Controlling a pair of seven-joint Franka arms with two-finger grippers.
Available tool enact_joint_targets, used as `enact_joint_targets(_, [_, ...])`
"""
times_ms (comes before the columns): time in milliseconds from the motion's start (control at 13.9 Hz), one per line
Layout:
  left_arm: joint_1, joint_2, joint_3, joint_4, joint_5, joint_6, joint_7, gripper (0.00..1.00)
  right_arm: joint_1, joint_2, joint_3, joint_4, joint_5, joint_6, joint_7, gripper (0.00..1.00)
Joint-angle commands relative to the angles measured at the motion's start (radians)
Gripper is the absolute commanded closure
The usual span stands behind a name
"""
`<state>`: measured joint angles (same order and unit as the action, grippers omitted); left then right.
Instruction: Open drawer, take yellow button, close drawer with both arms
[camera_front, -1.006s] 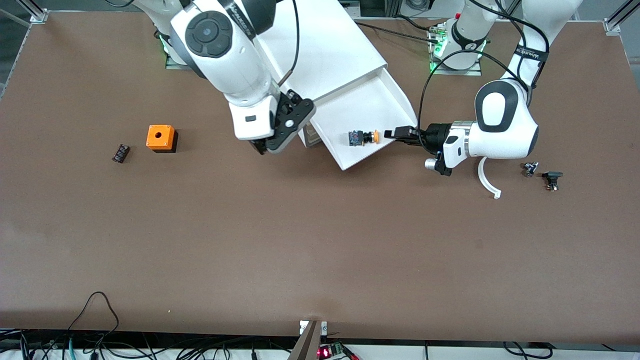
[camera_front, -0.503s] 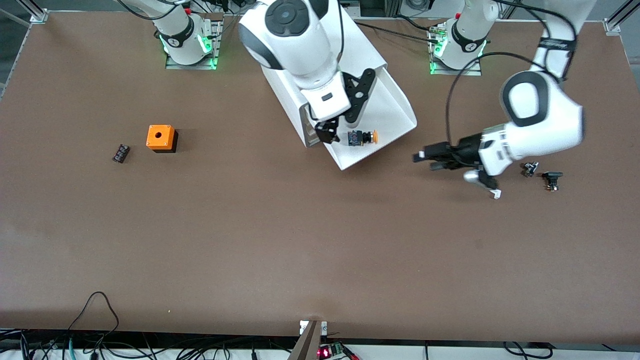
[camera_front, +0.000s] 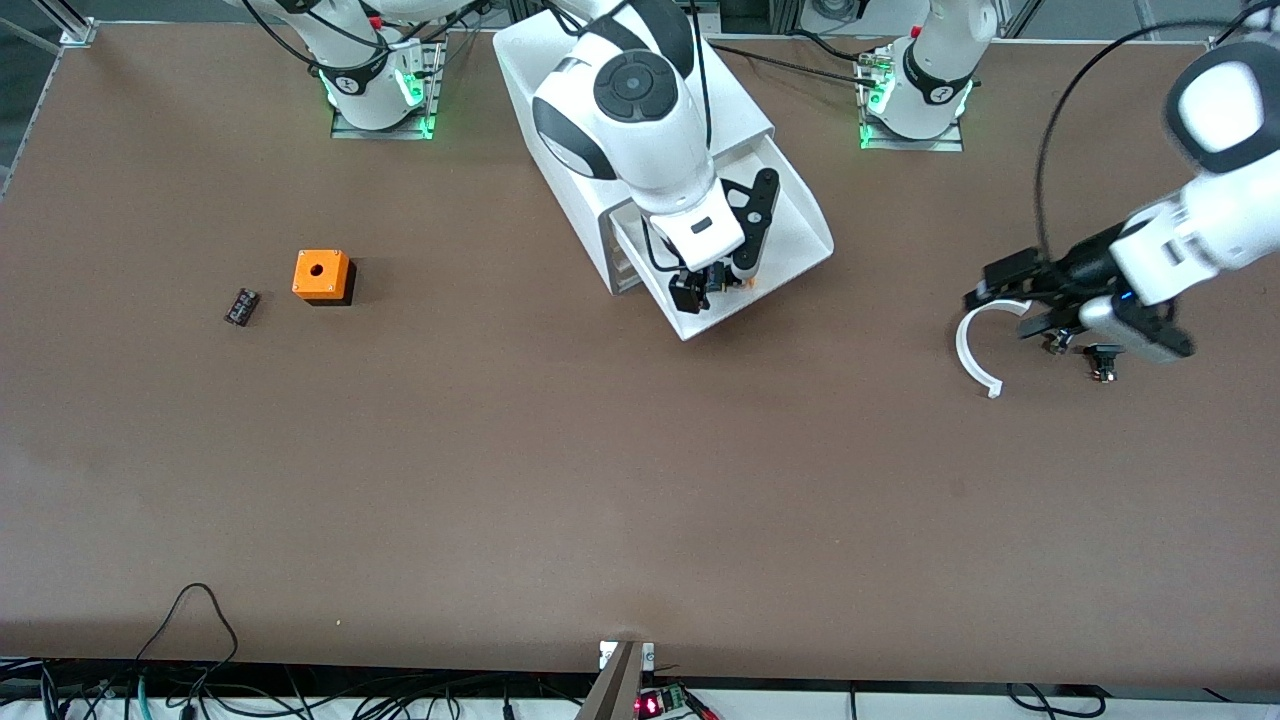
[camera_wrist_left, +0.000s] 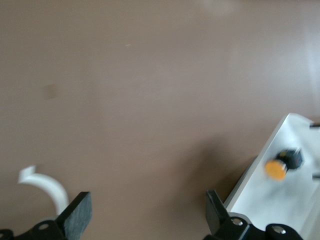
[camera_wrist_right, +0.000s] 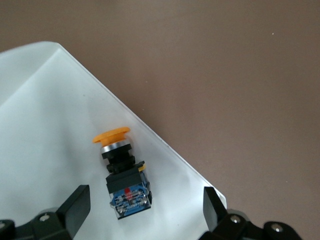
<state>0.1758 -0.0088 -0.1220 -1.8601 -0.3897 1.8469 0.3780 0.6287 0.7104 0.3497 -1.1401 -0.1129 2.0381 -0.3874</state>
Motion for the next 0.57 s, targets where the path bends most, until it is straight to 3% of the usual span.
enact_joint_targets(0, [-0.015, -0.011, 0.042, 0.097, 0.191, -0.122, -0.059, 0.00, 0.042, 0.027, -0.027, 0.039, -0.027, -0.018, -0.028, 0.00])
enact_joint_targets(287, [-0.070, -0.013, 0.025, 0.136, 0.362, -0.210, -0.356, 0.00, 0.071, 0.040, -0.037, 0.034, -0.059, -0.053, -0.039, 0.00])
enact_joint_targets(503, [-0.075, -0.020, 0.028, 0.134, 0.365, -0.203, -0.398, 0.00, 0.078, 0.040, -0.037, 0.028, -0.073, -0.073, -0.057, 0.04])
